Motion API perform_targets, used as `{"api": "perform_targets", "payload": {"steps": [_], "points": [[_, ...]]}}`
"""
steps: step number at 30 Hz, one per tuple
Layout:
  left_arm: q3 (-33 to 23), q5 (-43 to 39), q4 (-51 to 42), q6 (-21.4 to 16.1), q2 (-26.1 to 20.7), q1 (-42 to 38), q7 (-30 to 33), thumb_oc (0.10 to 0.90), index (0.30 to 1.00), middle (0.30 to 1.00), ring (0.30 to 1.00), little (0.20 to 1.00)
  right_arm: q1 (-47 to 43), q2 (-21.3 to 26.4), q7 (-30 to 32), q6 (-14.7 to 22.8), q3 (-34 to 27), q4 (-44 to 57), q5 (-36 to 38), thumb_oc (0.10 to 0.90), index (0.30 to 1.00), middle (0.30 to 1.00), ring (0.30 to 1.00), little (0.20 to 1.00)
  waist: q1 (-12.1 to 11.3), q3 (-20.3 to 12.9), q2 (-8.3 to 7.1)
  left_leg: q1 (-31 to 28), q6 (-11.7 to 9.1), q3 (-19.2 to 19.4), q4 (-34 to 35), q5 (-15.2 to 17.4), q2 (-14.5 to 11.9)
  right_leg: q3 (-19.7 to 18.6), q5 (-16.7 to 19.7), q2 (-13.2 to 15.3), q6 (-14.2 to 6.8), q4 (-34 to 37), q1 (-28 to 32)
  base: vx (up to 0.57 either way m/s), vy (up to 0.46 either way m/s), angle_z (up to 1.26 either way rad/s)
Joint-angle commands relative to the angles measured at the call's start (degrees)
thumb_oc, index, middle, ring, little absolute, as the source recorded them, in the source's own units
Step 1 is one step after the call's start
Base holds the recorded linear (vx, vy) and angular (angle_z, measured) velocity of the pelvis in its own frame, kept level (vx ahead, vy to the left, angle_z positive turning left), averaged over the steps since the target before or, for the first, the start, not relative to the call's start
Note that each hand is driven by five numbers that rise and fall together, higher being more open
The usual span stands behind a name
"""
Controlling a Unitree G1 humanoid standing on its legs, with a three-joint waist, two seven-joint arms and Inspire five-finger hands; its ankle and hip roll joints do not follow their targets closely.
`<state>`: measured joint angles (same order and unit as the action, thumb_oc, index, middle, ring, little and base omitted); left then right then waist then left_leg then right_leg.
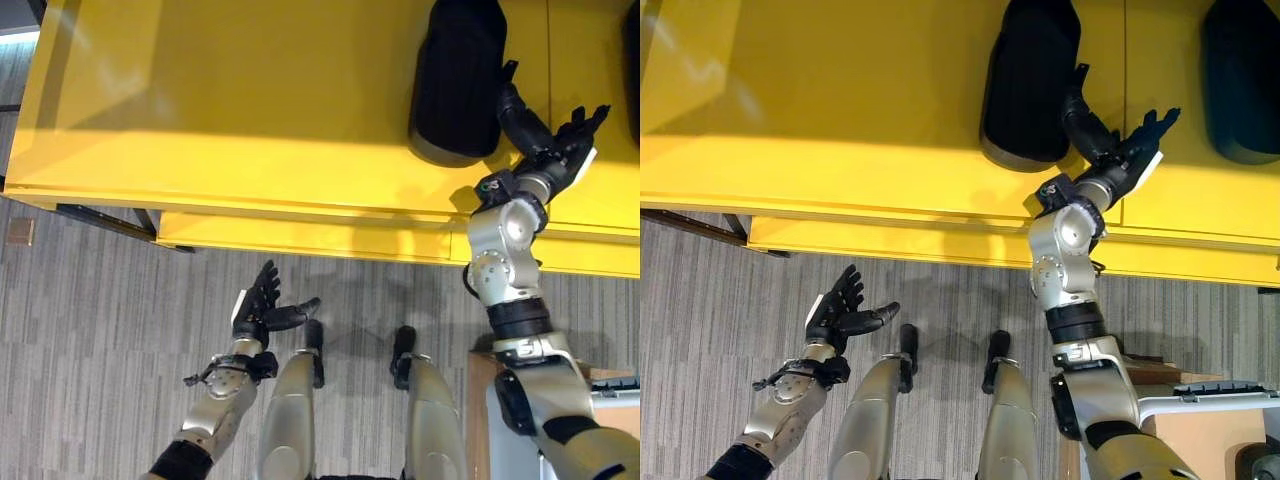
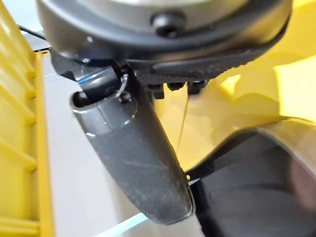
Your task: Move parts from the plastic box to the shelf.
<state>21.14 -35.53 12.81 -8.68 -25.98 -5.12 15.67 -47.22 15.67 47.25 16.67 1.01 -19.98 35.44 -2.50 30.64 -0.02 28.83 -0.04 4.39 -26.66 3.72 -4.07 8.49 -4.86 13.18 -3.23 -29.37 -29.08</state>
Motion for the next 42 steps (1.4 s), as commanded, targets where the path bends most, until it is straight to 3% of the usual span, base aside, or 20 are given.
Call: {"api": "perform_targets", "payload": {"steps": [1, 10, 18, 24, 30, 33, 42], "points": [[-2.8, 2.4, -7.7, -3.9, -1.3, 2.1, 0.7, 0.9, 1.0, 1.0, 1.0, 1.0, -2.7, 3.2, 0.7, 4.5, -2.8, 11.4, -8.4, 0.9, 1.0, 1.0, 1.0, 1.0, -0.3, -1.7, -0.63, -3.0, -3.4, -3.3, 0.3, 1.6, -4.1, 0.0, -1.9, 2.0, -2.6, -1.3, 6.0, 0.0, 0.0, 0.0], [-4.4, 3.7, -8.8, -4.0, -1.6, 3.4, 0.8, 0.9, 1.0, 1.0, 1.0, 1.0, 0.4, 3.8, 0.0, 2.8, -1.8, 22.3, -17.0, 0.9, 1.0, 1.0, 1.0, 1.0, 0.4, -2.2, -1.52, -3.3, -3.4, -3.1, 0.2, 1.8, -4.3, -0.4, -1.7, 1.8, -2.6, -1.3, 6.1, 0.0, 0.003, -0.01], [-7.0, 4.4, -9.6, -4.2, -0.8, 5.5, -0.6, 0.9, 1.0, 1.0, 1.0, 1.0, 12.7, 3.9, -12.2, 3.8, 2.8, 34.1, -15.9, 0.9, 1.0, 1.0, 1.0, 1.0, 1.5, -3.4, -3.41, -4.8, -3.5, -2.4, 1.9, 1.0, -5.0, -0.7, -0.8, 1.1, -2.8, 0.8, 7.1, 0.02, -0.005, -0.06], [-8.4, 5.6, -9.8, -4.6, -0.8, 6.9, -2.6, 0.9, 1.0, 1.0, 1.0, 1.0, 21.9, 7.9, -20.8, 1.5, 6.2, 38.7, -19.8, 0.9, 1.0, 1.0, 1.0, 1.0, 2.2, -4.6, -4.52, -6.9, -3.7, -2.1, 4.7, -0.1, -5.3, -0.5, 0.4, 0.6, -3.1, 3.7, 8.9, 0.03, -0.008, -0.06], [-9.4, 7.0, -9.8, -5.2, -1.2, 7.5, -4.3, 0.9, 1.0, 1.0, 1.0, 1.0, 26.7, 13.6, -26.5, -1.9, 8.8, 38.8, -27.2, 0.9, 1.0, 1.0, 1.0, 1.0, 2.4, -5.7, -5.19, -8.6, -3.7, -1.9, 7.2, -1.0, -5.6, -0.4, 1.4, 0.1, -3.4, 6.1, 10.3, 0.02, -0.006, -0.02], [-9.5, 7.3, -9.5, -5.3, -1.2, 7.4, -4.6, 0.9, 1.0, 1.0, 1.0, 1.0, 27.1, 14.5, -27.4, -2.4, 9.7, 38.0, -28.7, 0.9, 1.0, 1.0, 1.0, 1.0, 2.4, -5.9, -5.29, -9.1, -3.8, -1.7, 8.0, -1.4, -5.8, -0.4, 1.8, 0.0, -3.5, 7.0, 10.6, 0.0, 0.0, 0.0], [-9.7, 8.5, -8.1, -6.0, -0.6, 6.9, -5.1, 0.9, 1.0, 1.0, 1.0, 1.0, 24.1, 18.2, -30.0, -6.8, 15.4, 32.5, -43.1, 0.9, 1.0, 1.0, 1.0, 1.0, 2.0, -6.4, -5.12, -10.3, -3.8, -1.5, 10.2, -2.1, -5.8, -0.4, 2.6, -0.2, -3.8, 9.6, 11.7, 0.0, 0.0, 0.0]]}}
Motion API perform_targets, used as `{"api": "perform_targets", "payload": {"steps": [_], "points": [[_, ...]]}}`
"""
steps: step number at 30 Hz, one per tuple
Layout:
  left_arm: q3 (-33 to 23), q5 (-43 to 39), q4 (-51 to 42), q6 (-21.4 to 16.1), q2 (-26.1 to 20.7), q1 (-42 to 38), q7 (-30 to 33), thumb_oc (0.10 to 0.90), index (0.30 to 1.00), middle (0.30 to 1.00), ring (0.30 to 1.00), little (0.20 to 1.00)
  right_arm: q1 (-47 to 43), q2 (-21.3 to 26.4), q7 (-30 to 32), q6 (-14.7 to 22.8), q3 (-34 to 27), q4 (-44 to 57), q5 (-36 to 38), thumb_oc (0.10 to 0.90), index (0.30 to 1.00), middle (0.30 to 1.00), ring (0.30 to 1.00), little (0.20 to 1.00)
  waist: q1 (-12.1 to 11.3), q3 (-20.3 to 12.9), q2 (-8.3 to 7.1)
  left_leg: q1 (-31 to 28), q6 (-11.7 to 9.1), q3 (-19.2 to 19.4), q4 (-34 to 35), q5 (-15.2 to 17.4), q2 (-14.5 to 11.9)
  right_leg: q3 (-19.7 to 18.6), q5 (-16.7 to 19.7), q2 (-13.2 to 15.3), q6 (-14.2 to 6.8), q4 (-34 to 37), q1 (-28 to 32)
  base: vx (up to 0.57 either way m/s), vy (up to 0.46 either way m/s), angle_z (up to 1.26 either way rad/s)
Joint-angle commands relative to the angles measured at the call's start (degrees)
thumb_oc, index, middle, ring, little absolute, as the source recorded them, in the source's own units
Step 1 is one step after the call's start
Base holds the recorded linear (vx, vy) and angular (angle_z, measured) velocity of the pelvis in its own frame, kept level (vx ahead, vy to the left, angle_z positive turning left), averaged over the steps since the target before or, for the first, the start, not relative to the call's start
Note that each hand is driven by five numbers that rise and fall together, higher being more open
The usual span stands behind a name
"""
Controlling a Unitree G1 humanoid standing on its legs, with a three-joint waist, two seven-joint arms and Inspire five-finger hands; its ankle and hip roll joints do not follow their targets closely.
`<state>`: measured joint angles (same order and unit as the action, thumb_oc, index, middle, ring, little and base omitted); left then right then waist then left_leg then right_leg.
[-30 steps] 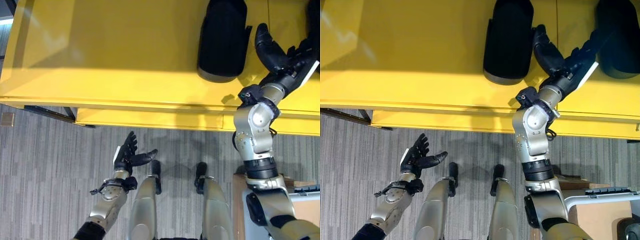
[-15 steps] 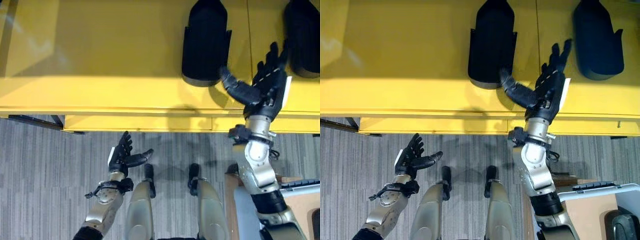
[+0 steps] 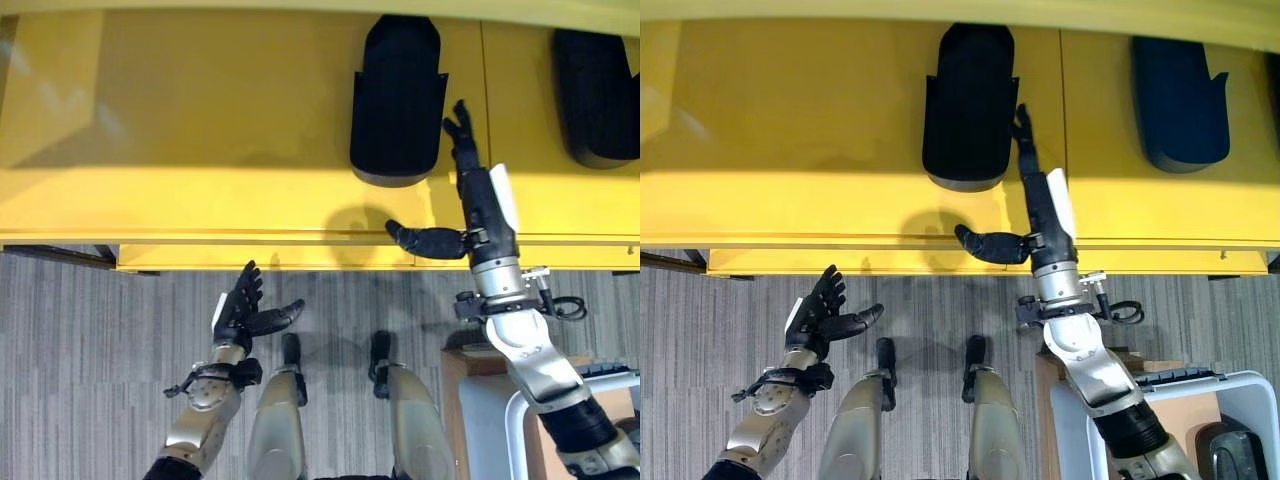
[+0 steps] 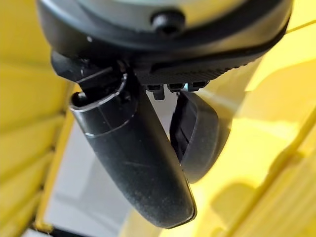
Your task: Move parts from the plastic box to the shelf.
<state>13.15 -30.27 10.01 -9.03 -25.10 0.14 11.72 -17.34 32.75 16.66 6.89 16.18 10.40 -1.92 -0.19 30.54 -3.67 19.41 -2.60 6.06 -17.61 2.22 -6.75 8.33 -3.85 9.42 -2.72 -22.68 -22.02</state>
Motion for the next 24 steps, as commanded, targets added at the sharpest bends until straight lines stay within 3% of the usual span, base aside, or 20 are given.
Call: {"api": "perform_targets", "payload": {"steps": [1, 13, 24], "points": [[-1.7, 3.4, -5.2, -5.7, -1.3, 1.6, -1.1, 0.9, 1.0, 1.0, 1.0, 1.0, -6.2, 1.1, 0.6, 2.8, 0.7, 1.9, -7.3, 0.9, 1.0, 1.0, 1.0, 1.0, -0.3, -6.2, -1.42, -1.0, -1.2, -3.1, 1.2, -0.6, -3.2, -0.2, 1.6, 3.6, -4.3, 3.0, 4.7, 0.0, 0.0, 0.0], [-1.9, 5.4, -4.7, -6.2, -0.5, 0.5, -0.5, 0.9, 1.0, 1.0, 1.0, 1.0, -11.0, 3.1, -0.3, -0.5, 6.9, -1.7, -29.0, 0.9, 1.0, 1.0, 1.0, 1.0, -1.0, -5.8, -0.92, -0.6, -1.2, -3.4, 1.0, -0.5, -2.9, 0.0, 1.7, 4.0, -4.4, 3.2, 4.9, 0.0, 0.0, 0.0], [-2.5, 7.0, -4.3, -5.8, 0.1, 0.6, -0.3, 0.9, 1.0, 1.0, 1.0, 1.0, -9.3, 4.4, -2.4, -0.6, 8.2, -0.7, -35.2, 0.9, 1.0, 1.0, 1.0, 1.0, -1.0, -5.4, -1.09, -0.2, -1.1, -3.6, 0.7, -0.4, -3.0, 0.1, 1.6, 4.0, -4.5, 3.0, 4.8, 0.0, 0.0, 0.0]]}}
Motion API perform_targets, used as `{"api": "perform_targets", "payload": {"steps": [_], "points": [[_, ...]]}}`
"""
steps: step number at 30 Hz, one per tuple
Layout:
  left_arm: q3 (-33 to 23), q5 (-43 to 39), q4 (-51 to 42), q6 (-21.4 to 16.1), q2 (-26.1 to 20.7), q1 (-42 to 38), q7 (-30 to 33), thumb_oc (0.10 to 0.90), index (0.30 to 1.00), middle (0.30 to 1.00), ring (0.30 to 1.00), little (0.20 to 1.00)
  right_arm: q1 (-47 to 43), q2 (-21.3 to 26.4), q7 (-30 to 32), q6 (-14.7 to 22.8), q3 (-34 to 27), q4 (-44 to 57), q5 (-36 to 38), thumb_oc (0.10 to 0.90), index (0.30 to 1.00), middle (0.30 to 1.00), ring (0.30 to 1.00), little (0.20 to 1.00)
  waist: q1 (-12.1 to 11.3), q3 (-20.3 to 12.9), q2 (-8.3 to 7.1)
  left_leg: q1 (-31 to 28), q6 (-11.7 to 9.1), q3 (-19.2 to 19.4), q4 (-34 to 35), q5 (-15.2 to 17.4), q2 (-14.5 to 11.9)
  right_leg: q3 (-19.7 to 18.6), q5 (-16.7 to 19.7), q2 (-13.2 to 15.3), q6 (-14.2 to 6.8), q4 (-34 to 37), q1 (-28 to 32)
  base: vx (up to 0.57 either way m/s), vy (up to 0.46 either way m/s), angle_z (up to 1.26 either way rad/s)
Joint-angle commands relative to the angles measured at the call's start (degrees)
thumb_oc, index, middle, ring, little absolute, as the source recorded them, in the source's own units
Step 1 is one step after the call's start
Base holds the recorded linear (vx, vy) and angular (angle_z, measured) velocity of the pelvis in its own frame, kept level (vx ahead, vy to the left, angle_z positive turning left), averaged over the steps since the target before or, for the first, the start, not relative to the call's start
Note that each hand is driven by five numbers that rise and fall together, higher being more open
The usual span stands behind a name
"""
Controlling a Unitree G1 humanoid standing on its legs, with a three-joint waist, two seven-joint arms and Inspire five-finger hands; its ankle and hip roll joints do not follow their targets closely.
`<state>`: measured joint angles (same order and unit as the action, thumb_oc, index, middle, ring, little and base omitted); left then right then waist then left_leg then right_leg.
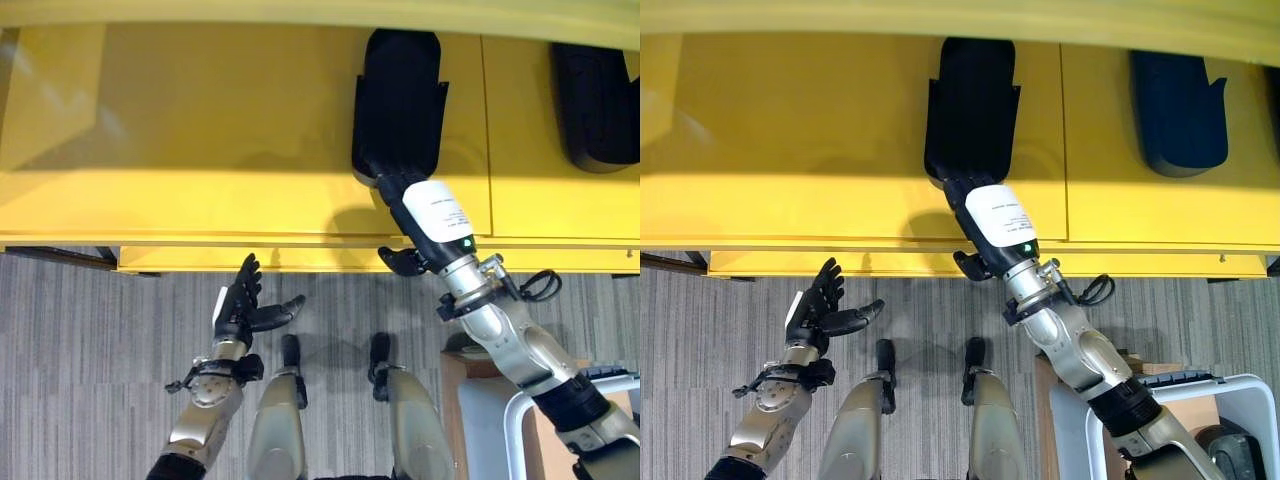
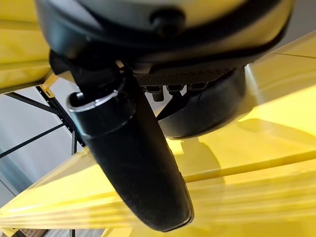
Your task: Move parts from the plastic box to the shelf.
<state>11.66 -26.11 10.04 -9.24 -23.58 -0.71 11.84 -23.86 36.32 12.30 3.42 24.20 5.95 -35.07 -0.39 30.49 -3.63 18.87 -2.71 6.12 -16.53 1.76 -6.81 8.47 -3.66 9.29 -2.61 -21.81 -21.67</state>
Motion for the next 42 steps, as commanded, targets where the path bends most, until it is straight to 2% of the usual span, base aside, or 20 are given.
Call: {"api": "perform_targets", "payload": {"steps": [1, 7, 12, 21, 42], "points": [[-1.0, 2.9, -4.3, -5.6, -1.4, 1.4, -0.4, 0.9, 1.0, 1.0, 1.0, 1.0, -2.6, 1.0, 2.0, 2.8, 0.2, 3.5, -2.4, 0.9, 1.0, 1.0, 1.0, 1.0, -0.8, -5.4, -1.12, 0.4, -1.0, -3.7, -0.4, 0.1, -3.0, -0.1, 1.4, 4.1, -4.6, 2.1, 4.4, 0.0, 0.0, 0.0], [-1.5, 2.8, -4.3, -5.5, -1.1, 0.9, -0.8, 0.9, 1.0, 1.0, 1.0, 1.0, -2.6, 4.2, 1.9, 1.0, -0.6, 0.7, -8.3, 0.9, 1.0, 1.0, 1.0, 1.0, -0.6, -5.3, -1.08, 0.4, -1.1, -3.6, -0.4, 0.2, -2.9, -0.3, 1.4, 4.1, -4.7, 1.9, 4.1, 0.0, 0.0, 0.0], [-1.3, 2.8, -4.2, -5.5, -1.0, 0.9, -1.1, 0.9, 1.0, 1.0, 1.0, 1.0, -1.9, 5.9, 3.0, -0.1, -2.8, -1.2, -9.6, 0.9, 1.0, 1.0, 1.0, 1.0, -0.5, -5.3, -0.96, 0.5, -1.1, -3.6, -1.0, 0.6, -2.8, -0.3, 1.2, 4.3, -4.7, 1.4, 4.0, 0.0, 0.0, 0.0], [-1.3, 2.6, -3.8, -5.5, -0.9, 0.4, -1.4, 0.9, 1.0, 1.0, 1.0, 1.0, -3.3, 6.4, 3.1, -1.3, -2.2, -5.4, -10.9, 0.9, 1.0, 1.0, 1.0, 1.0, -0.9, -5.2, -0.64, 0.8, -1.0, -3.7, -1.3, 0.8, -2.8, -0.3, 1.1, 4.4, -4.7, 0.9, 3.7, 0.0, 0.0, 0.0], [-2.1, 2.8, -3.6, -5.5, -0.7, 0.6, -1.5, 0.9, 1.0, 1.0, 1.0, 1.0, -3.6, 7.6, 3.4, -2.2, -3.6, -6.1, -11.5, 0.9, 1.0, 1.0, 1.0, 1.0, -1.0, -4.9, -0.65, 1.2, -0.9, -3.9, -2.0, 1.1, -2.5, -0.4, 1.5, 4.7, -4.7, 0.5, 3.5, 0.0, 0.0, 0.0]]}}
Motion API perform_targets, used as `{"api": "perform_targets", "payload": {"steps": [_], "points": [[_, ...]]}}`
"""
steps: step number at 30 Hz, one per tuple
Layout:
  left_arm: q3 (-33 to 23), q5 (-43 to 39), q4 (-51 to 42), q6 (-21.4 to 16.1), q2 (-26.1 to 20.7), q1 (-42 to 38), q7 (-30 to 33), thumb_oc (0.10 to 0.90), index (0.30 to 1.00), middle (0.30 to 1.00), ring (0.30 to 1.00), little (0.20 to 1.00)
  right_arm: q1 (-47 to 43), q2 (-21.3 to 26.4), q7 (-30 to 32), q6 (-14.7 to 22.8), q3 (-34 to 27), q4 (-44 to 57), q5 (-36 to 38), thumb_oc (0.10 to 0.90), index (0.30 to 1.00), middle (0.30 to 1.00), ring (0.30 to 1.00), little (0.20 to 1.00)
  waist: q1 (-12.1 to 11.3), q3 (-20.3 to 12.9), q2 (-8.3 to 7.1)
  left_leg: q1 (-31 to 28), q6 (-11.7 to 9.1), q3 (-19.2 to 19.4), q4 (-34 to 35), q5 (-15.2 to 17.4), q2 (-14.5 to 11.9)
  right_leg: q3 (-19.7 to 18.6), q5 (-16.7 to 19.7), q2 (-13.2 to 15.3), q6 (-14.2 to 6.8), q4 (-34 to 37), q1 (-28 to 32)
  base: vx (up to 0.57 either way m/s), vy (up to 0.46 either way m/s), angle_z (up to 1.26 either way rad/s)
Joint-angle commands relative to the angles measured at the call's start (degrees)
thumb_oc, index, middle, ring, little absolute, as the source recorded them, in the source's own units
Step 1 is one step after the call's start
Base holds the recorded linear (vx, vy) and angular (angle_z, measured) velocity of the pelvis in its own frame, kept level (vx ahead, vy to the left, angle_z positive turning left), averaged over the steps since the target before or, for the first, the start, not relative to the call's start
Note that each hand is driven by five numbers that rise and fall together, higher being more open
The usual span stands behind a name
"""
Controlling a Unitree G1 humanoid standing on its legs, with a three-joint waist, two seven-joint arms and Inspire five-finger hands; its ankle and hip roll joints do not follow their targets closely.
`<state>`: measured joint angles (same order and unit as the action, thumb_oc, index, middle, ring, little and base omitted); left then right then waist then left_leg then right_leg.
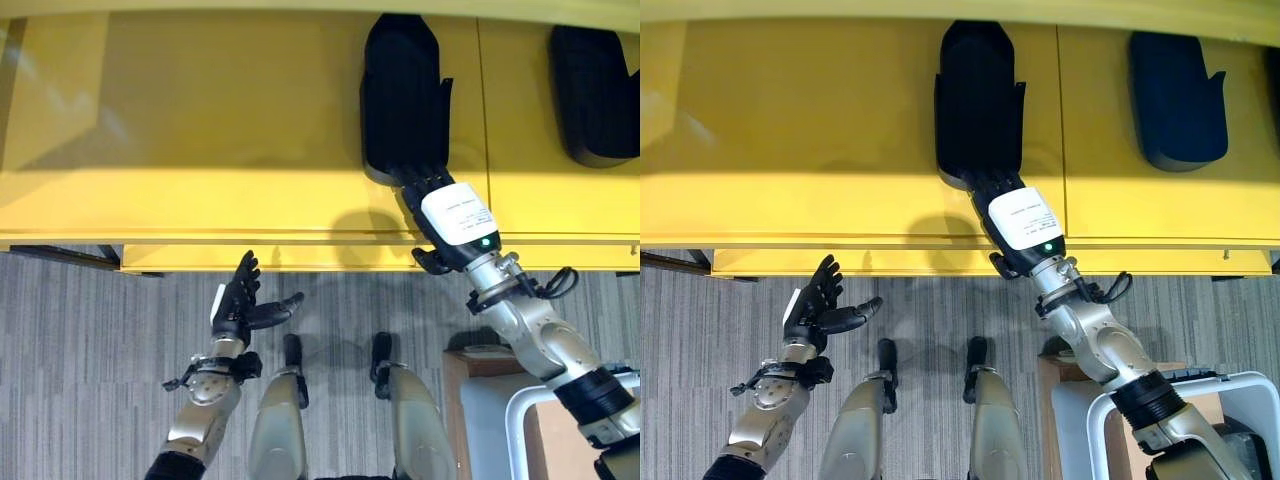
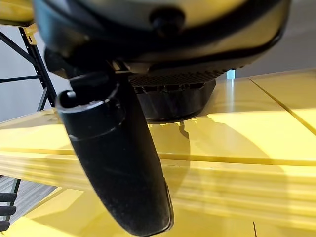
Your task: Move parts from the plastic box to the shelf.
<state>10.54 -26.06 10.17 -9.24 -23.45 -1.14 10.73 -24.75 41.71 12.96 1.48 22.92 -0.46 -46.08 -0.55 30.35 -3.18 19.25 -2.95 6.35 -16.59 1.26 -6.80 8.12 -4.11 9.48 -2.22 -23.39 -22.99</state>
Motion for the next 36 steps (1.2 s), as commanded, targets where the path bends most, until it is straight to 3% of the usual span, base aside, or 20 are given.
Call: {"api": "perform_targets", "payload": {"steps": [1, 29, 36], "points": [[-1.0, 2.8, -3.7, -5.5, -0.9, 1.0, -0.4, 0.9, 1.0, 1.0, 1.0, 1.0, -2.7, 2.4, 2.8, -0.4, -2.5, 0.4, -0.4, 0.9, 1.0, 1.0, 1.0, 1.0, -0.9, -4.8, -1.11, 0.8, -0.6, -4.1, -1.9, 1.6, -2.5, -0.1, 1.9, 4.5, -5.1, 2.2, 4.9, 0.0, 0.0, 0.0], [-1.4, 2.5, -4.0, -5.1, -0.7, 1.0, -0.6, 0.9, 1.0, 1.0, 1.0, 1.0, -3.9, 3.8, 4.2, -1.7, -5.8, 1.5, -1.2, 0.9, 1.0, 1.0, 1.0, 1.0, -1.0, -4.9, -1.12, 1.1, -0.6, -4.3, -2.5, 1.5, -2.3, -0.1, 2.1, 4.6, -5.0, 1.9, 4.8, 0.0, 0.0, 0.0], [-1.9, 3.1, -4.1, -5.0, -0.7, 1.1, -0.4, 0.9, 1.0, 1.0, 1.0, 1.0, -3.5, 3.8, 5.1, -0.6, -7.6, 6.1, -0.9, 0.9, 1.0, 1.0, 1.0, 1.0, -0.7, -4.9, -1.06, 1.2, -0.6, -4.2, -2.7, 1.6, -2.4, -0.2, 2.1, 4.5, -5.0, 1.7, 4.7, 0.0, 0.0, 0.0]]}}
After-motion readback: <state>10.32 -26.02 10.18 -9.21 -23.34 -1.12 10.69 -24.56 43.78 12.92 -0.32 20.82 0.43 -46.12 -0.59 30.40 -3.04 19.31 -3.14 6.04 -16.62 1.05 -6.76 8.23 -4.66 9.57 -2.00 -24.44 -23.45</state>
